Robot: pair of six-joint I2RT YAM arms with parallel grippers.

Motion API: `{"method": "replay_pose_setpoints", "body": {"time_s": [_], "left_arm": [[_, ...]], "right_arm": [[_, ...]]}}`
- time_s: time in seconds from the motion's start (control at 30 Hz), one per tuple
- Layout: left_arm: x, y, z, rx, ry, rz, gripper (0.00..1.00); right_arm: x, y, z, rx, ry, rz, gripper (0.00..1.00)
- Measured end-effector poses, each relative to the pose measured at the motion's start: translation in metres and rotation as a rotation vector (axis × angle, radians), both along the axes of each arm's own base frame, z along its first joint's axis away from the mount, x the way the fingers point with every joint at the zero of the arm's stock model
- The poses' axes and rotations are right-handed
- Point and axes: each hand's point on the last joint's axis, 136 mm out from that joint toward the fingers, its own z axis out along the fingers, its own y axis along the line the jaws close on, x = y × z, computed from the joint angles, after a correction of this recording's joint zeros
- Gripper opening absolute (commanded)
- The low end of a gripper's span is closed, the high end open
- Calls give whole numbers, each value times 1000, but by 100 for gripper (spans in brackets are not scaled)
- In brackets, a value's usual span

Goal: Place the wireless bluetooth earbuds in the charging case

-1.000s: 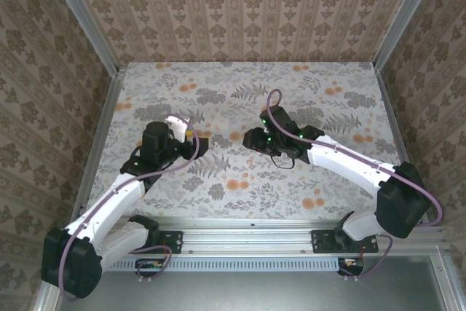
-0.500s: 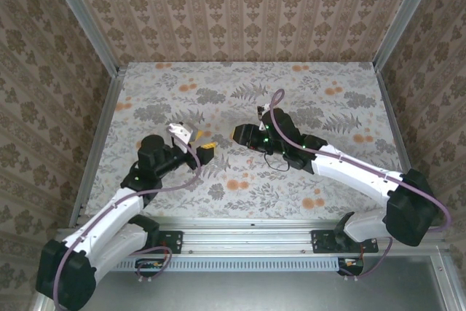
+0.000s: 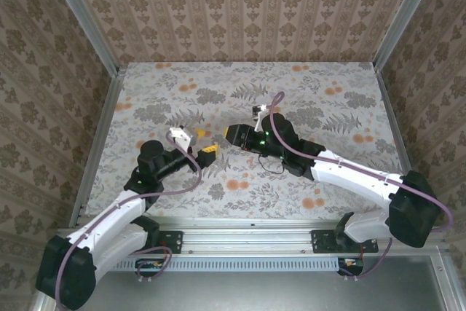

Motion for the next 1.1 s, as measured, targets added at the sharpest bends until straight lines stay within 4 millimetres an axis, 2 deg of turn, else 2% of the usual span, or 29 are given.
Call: {"method": "replay_pose_setpoints", "body": {"time_s": [0.17,0.5,0.73,0.87,1.1], "left_arm": [[-9,-8,3,-7,-13,-56,69],[-11,-10,4,9,-53,-75,70],[-11,-11,10,-3,-76,-75,69],[-10,-11,15,-14,-93,-67,65],[-9,-11,21,-37,-100,-60,53]], "right_arm": [[-4,10,6,28,-18,20,43],[-8,25,5,63,-15,41,43],[-4,32,-7,54,-2,42,43],[-5,34,-7,58,-2,46,43],[-6,35,-7,64,8,46,43]]}}
